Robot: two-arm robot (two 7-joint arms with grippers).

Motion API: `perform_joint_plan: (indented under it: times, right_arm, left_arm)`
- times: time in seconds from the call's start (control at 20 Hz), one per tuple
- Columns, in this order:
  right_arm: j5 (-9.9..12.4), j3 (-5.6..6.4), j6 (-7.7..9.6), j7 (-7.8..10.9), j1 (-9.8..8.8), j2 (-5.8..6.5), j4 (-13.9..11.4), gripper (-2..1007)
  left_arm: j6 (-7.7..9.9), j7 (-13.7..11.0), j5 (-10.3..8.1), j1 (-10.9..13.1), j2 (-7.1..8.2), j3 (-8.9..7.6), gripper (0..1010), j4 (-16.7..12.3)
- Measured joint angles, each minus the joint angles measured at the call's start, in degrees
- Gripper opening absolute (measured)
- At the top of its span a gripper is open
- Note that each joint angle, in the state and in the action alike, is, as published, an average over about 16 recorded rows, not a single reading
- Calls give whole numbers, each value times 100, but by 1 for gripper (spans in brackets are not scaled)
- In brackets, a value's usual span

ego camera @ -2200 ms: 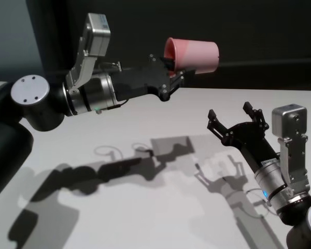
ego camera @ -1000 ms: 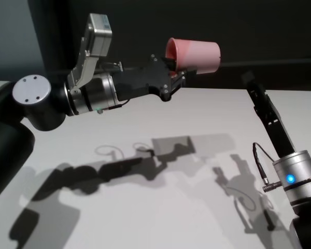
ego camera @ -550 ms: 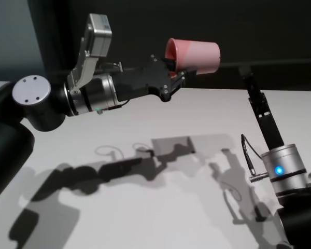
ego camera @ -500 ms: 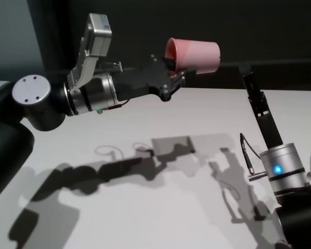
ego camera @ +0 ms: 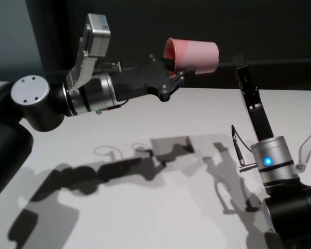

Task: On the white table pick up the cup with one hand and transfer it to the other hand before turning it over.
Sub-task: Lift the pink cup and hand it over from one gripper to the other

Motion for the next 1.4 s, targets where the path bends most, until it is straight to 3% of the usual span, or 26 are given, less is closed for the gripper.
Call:
perform_joint_plan:
  times: [0.3,0.75,1.4]
  right_arm:
    - [313,-34,39,300,288,-56,390,1002]
    - [866,-73,270,727,668,-153,992,1002]
    - [1359,-195,538,1108,1013,-233,1603,1002]
  left_arm:
    - [0,0,0,0,0,0,47,0]
    - [0,0,0,0,0,0,47,0]
    - [0,0,0,0,0,0,47,0]
